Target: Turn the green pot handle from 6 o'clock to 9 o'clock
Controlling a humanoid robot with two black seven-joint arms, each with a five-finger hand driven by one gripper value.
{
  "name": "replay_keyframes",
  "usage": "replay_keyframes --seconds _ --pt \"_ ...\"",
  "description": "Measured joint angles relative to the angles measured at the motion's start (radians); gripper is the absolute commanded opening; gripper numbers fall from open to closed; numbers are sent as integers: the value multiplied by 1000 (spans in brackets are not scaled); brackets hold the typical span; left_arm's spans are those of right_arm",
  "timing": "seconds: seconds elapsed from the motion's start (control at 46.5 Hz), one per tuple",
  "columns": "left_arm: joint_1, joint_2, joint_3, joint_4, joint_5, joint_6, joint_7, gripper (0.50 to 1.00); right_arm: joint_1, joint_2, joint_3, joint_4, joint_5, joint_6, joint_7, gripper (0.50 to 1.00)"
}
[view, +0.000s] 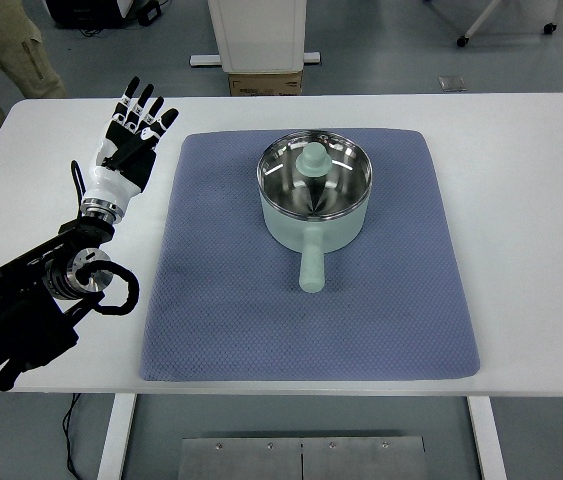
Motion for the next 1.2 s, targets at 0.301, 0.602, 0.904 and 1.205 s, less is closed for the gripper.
replay_keyframes --seconds 0.301,0.602,0.904,1.205 --pt "0 -1 0 0 0 0 0 1000 0 0 0 0 0 0 0 1000" --pt "0 -3 0 0 0 0 0 1000 0 0 0 0 0 0 0 1000" --pt "-1 -9 0 0 3 0 0 1000 0 0 0 0 0 0 0 1000" --pt "-2 -15 0 0 4 -2 0 1000 0 0 -1 0 0 0 0 1000"
